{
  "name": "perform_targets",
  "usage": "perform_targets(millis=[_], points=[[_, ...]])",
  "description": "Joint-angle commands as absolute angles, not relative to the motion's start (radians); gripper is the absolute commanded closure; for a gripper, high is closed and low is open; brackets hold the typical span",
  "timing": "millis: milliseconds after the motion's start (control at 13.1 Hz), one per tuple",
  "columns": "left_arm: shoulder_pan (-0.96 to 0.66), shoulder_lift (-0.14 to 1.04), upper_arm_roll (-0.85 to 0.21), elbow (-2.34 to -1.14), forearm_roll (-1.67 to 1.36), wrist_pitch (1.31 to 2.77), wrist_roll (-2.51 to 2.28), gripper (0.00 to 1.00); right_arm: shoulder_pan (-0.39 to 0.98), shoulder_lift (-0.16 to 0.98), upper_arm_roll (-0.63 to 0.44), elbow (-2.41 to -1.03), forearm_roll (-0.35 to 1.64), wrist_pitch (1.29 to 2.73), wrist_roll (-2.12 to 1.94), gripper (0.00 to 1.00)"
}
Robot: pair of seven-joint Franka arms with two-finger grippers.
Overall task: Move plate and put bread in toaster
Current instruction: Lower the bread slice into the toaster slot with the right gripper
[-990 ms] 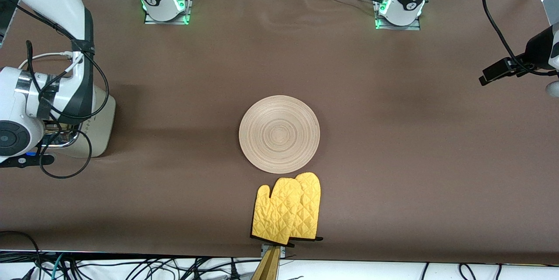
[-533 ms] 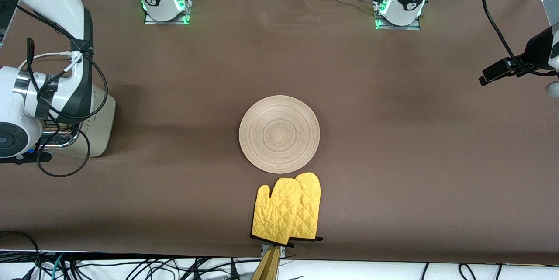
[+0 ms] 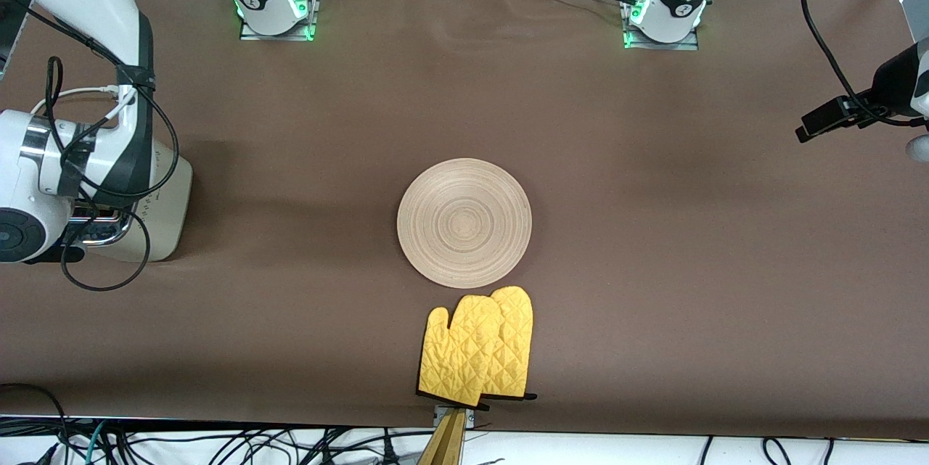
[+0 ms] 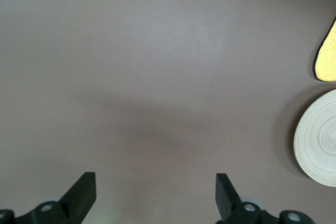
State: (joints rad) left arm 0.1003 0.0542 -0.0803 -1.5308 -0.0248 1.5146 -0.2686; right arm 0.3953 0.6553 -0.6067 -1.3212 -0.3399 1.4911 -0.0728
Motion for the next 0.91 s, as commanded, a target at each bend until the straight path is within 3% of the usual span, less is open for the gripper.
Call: perform_targets(millis=[0,838], points=[[0.104,0.067,-0.084,-1.502,-0.035,1.499,-0.275,0.0,0.4,0.652,-0.609,-1.324,-0.334,1.486,-0.058,1.0],[0.104,0.067,-0.084,-1.502,-0.035,1.5,-0.275,0.0,0.405,0.69,-0.601,-1.327,-0.278,1.537,-0.025,1.0]])
